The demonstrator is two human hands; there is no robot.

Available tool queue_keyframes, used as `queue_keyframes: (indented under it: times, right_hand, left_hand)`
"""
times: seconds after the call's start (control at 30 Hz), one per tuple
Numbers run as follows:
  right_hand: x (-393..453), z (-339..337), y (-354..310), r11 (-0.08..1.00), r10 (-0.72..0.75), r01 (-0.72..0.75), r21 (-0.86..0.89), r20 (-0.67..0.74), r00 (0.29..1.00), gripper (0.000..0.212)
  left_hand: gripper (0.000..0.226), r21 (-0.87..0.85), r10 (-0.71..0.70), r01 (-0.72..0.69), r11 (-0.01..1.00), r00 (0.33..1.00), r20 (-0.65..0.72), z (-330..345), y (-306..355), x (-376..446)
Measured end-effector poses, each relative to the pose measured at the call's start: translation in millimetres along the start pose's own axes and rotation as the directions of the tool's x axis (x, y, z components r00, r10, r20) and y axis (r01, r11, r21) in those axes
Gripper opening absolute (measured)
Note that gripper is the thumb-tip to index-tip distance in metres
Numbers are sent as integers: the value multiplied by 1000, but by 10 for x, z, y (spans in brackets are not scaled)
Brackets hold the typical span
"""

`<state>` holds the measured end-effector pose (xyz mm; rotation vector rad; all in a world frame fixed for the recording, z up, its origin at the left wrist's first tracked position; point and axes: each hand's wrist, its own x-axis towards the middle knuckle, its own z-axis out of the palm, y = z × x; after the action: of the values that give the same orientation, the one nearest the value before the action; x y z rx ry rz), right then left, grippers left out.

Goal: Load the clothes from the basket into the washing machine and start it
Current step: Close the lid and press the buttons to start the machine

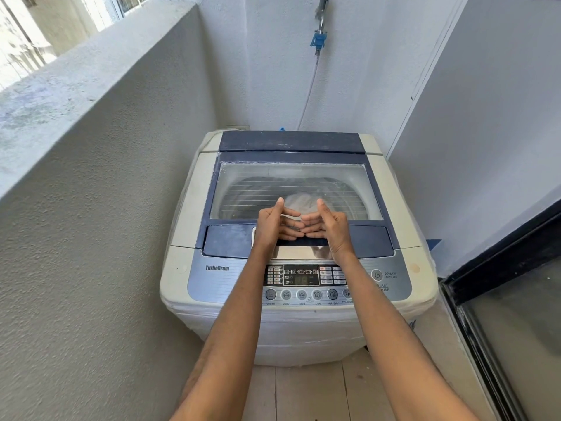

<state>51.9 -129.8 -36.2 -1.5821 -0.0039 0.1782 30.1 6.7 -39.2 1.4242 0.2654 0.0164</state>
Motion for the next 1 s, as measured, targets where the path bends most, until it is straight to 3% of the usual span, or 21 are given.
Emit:
queue_keyframes:
  times: [0.5, 1.0]
  right_hand:
    - [-36, -12, -46, 1000, 10, -10, -6, 31, 999, 49]
    - [-24, -100, 2, 1000, 29, -28, -7, 176, 984, 38]
  left_hand:
    - [53, -1, -8, 8, 1000, 999, 39, -16, 18, -20]
    - [50, 14, 8, -10, 1000, 993, 114, -40, -35, -55]
